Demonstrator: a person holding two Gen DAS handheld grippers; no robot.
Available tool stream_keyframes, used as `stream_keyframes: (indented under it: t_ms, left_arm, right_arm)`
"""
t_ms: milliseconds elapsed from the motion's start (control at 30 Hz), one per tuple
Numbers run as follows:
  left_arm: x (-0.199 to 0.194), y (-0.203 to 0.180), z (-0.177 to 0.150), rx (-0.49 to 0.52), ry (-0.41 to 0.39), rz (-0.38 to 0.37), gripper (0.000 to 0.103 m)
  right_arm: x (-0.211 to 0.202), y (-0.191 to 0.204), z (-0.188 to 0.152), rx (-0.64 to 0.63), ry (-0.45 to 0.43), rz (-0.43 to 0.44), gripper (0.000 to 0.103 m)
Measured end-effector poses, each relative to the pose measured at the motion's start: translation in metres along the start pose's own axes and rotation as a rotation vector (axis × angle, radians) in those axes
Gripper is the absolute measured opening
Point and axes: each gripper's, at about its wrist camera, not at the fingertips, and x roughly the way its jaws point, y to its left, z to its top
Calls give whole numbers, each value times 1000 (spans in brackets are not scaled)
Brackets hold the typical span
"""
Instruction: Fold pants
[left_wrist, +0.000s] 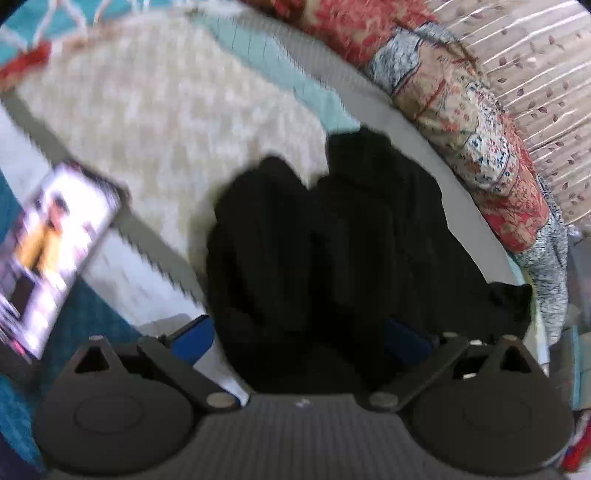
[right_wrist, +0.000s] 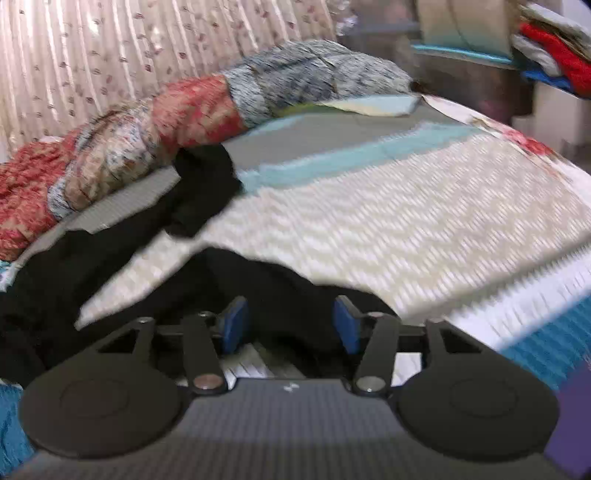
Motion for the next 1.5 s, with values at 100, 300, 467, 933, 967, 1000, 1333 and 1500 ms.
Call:
stream_keyframes:
  t_ms: [100,300,467,933,967,1000,1333,1500]
  left_arm:
    - [14,-5,-7,-3,16,0,78]
    - [26,-13,-22,-21,68,17,6]
    - [-39,-16,-34,66,-42,-17,6]
    - [-42,27,-92,42,103,112,5]
    - [-40,30,-95,60,115,143,6]
    - [-43,34,-97,67,115,141,7]
    - [-82,34,-46,67,-114,153,43]
    - [-37,2,-26,64,-129,139,75]
  right_arm:
    - [5,2,-12,-37,35,-15,61]
    - [36,4,-12,-162,-10,-97,39]
    - [37,-8,22,-124,-69,-147,10]
    - [104,-57,117,-143,127,-410,62]
    - [105,-60,112,-148,142,-414,62]
    - [101,-65,108,-137,138,-412,62]
    - [56,-13,135,34,-74,-62,55]
    - [142,55,119,165,102,265,55]
